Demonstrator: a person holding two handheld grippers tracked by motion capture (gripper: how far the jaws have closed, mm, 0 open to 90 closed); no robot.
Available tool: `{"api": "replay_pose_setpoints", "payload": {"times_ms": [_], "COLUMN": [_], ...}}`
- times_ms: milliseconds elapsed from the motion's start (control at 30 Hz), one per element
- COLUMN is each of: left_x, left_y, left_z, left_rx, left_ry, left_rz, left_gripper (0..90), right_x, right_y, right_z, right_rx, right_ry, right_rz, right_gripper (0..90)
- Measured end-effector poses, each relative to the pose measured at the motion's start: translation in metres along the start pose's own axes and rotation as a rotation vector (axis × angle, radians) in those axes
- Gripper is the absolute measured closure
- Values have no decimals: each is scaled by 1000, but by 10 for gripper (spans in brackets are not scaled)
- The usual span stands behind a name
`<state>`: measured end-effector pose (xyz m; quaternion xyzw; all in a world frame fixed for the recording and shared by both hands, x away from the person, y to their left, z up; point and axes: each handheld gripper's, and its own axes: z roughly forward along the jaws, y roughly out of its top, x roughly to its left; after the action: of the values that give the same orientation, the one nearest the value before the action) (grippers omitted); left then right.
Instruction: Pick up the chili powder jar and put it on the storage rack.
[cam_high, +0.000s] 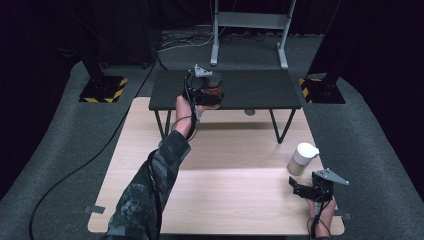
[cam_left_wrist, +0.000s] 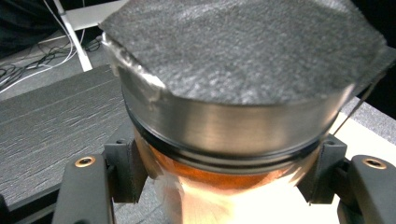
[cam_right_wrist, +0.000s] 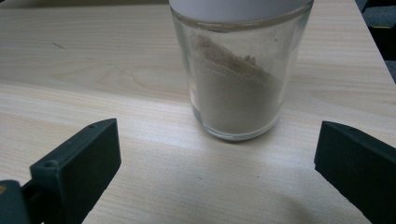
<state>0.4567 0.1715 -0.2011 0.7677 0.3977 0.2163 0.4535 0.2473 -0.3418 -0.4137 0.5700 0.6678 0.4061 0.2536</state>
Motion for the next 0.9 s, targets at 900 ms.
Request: {"api": "replay_pose_setpoints", "payload": {"times_ms": [900], "left_x": [8], "left_y": [0], "left_z": [16], "left_rx": [-2], "left_ry": [-6], "left_rz": [3], "left_gripper": [311], "right_x": [0], "right_y": [1], "right_z": [0], "right_rx": [3], "right_ry": [-1], "right_rz": [-2], "right_gripper": [0]}}
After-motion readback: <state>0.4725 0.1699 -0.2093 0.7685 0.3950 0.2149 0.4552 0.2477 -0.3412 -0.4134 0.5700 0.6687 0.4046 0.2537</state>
